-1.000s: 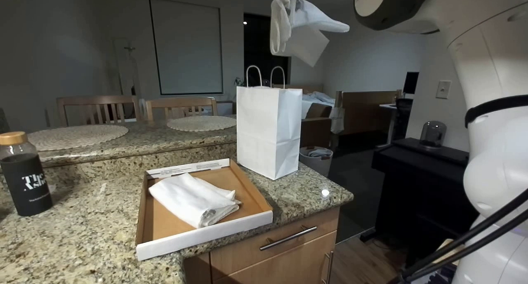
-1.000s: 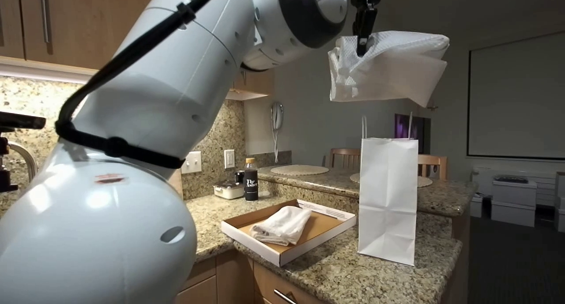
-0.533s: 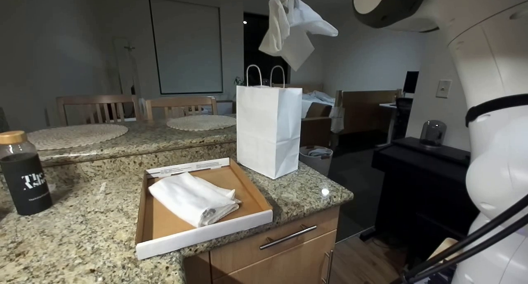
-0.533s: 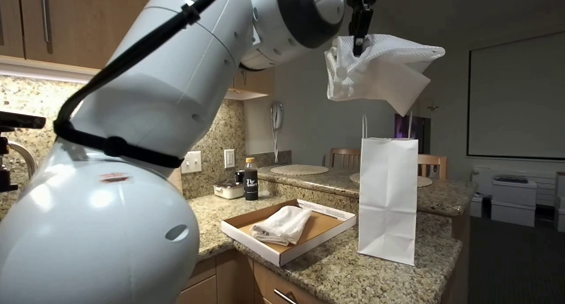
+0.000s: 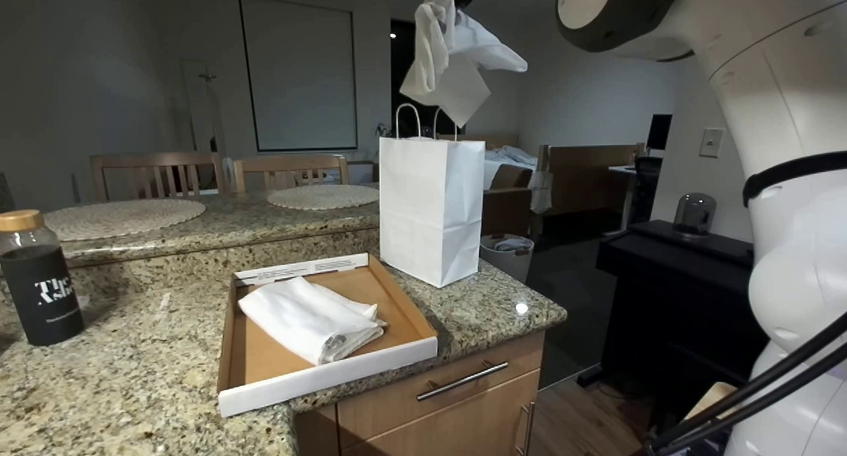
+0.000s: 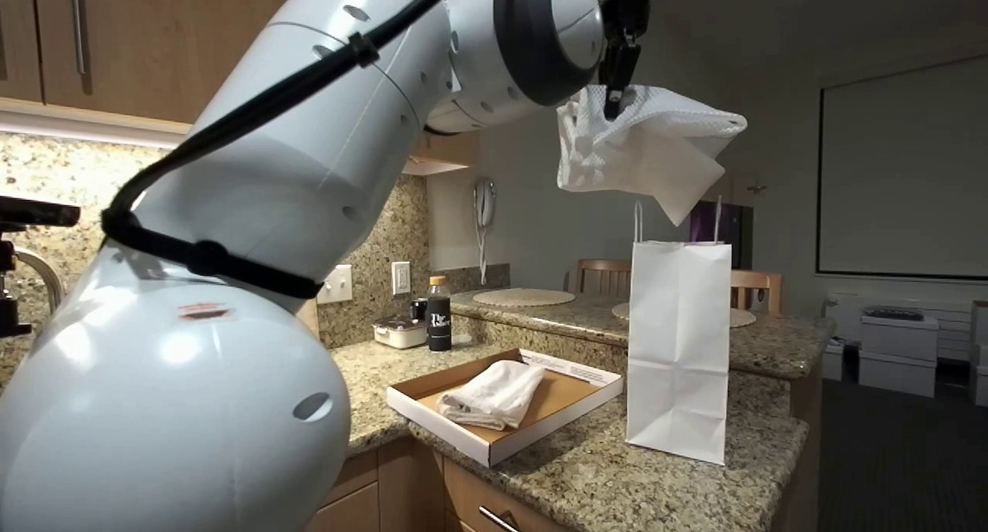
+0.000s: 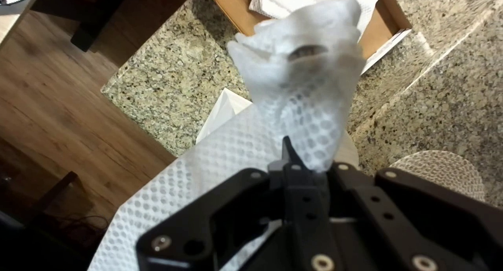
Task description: Put the towel in the bag
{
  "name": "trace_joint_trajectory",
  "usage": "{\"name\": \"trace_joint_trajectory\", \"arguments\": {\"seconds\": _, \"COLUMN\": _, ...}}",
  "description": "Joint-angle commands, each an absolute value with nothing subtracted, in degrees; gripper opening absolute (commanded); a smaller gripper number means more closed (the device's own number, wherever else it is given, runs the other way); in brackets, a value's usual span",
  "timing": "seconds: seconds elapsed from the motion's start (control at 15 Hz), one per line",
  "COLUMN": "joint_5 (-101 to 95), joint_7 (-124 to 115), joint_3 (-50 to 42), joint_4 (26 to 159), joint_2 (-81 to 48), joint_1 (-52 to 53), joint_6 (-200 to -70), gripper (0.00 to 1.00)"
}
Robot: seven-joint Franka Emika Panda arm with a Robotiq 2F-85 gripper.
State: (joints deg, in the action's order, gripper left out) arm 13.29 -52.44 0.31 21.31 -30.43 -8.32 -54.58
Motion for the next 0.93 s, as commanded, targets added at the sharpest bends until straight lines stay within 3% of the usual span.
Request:
{"name": "trace_joint_trajectory", "arguments": {"seconds": 0.0, "joint_5": 16.85, "joint_7": -55.49, "joint_3": 2.08, "joint_4": 22.41, "joint_2": -31.23, "joint_1": -9.89, "joint_6": -57.79, "gripper": 0.07}}
{"name": "trace_joint_trajectory", "arguments": {"seconds": 0.87, "joint_5": 29.12, "joint_7": -70.28, "joint_3": 7.24, "joint_4": 22.82, "joint_2": -36.84, "joint_1": -16.86, "joint_6": -60.18, "gripper": 0.07}}
